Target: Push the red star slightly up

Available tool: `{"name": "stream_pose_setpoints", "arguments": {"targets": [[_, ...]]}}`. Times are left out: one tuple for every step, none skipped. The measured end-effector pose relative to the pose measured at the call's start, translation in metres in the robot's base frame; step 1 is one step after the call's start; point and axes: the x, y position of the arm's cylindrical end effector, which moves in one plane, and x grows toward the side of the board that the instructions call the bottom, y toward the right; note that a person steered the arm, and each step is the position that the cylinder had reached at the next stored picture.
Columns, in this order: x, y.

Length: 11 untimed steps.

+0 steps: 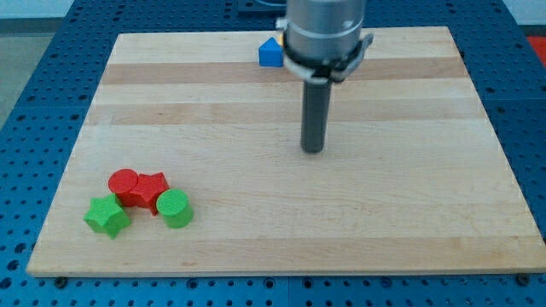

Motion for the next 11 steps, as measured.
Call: {"name": "stream_pose_setpoints", "arguments": {"targets": [[0.054,-0.031],[0.103,-0.065],[0.134,-0.107],[0.141,-0.144],[0.141,-0.180],[0.140,-0.191],[0.127,-0.191],[0.106,-0.193],[0.088,-0.194],[0.069,-0.198],[0.046,-0.202]]}}
